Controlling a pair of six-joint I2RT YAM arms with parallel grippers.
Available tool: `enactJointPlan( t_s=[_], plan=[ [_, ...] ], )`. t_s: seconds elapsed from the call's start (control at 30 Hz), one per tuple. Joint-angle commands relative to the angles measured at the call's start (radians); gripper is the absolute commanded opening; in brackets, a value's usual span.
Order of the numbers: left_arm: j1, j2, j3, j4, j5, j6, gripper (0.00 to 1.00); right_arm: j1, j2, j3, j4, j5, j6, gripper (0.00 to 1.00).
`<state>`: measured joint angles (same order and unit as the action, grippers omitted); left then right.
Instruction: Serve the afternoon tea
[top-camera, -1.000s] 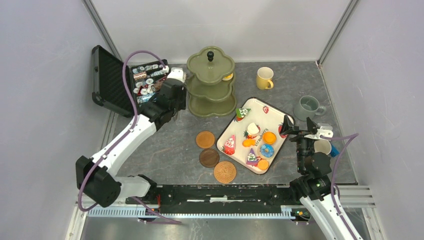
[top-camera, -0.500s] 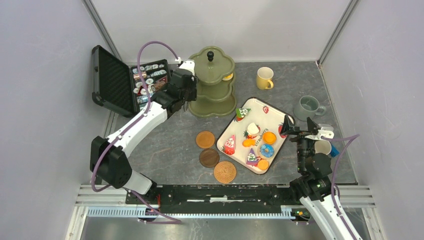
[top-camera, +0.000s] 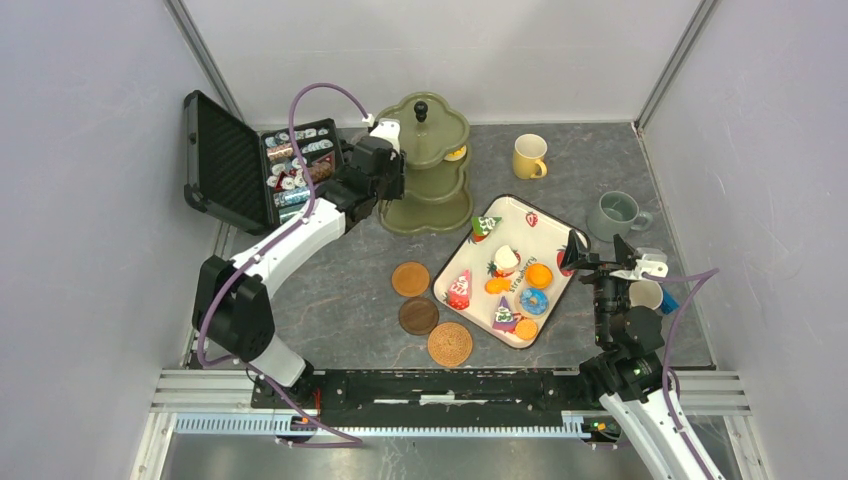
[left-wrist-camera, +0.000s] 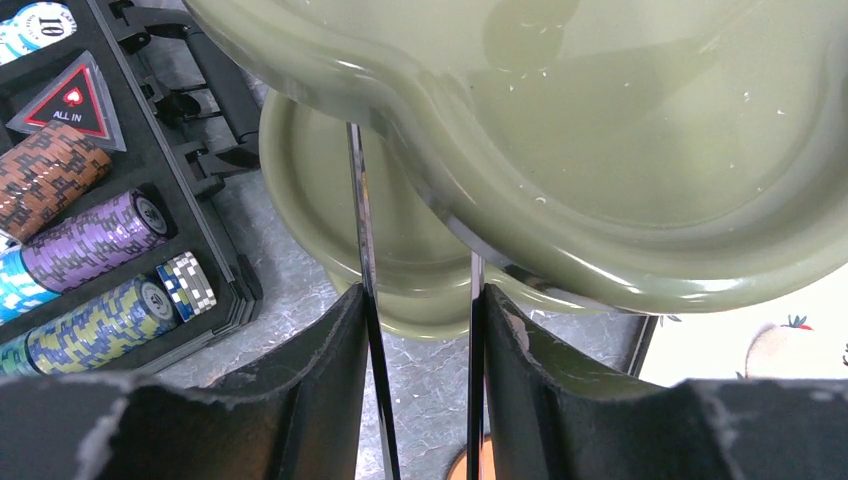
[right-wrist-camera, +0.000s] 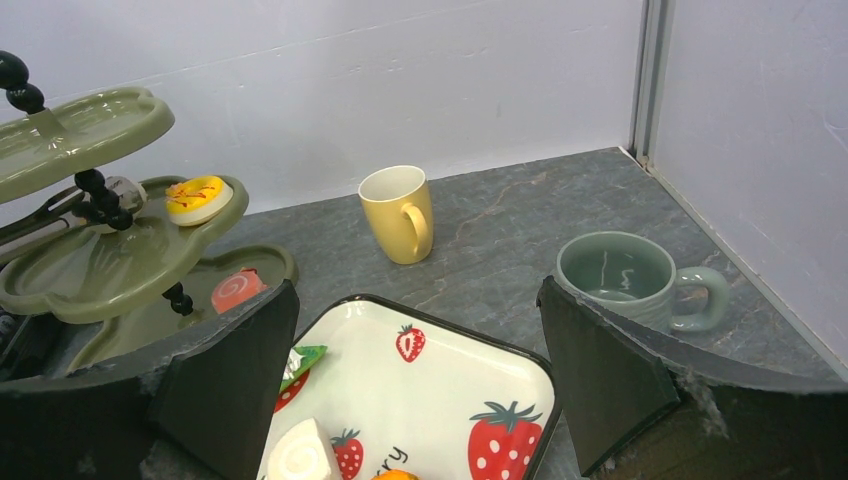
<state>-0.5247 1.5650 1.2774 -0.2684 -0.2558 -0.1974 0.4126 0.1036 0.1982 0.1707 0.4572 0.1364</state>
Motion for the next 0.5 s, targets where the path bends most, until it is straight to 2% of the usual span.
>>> enactJointPlan(
  t_s=[0.0, 0.17, 0.47],
  plan=[
    [0.005, 0.013, 0.048, 0.065, 0.017, 0.020, 0.49, 0.007, -0.010, -0.009, 0.024, 0.017, 0.010, 0.98],
    [0.005, 0.010, 0.046, 0.061, 0.017, 0.019, 0.56, 0.007, -0.012, -0.008, 0.021, 0.020, 0.011, 0.98],
    [0.004, -0.035, 0.030, 0.044, 0.007, 0.008, 0.60, 0.008, -0.013, -0.010, 0.022, 0.020, 0.010, 0.98]
  ],
)
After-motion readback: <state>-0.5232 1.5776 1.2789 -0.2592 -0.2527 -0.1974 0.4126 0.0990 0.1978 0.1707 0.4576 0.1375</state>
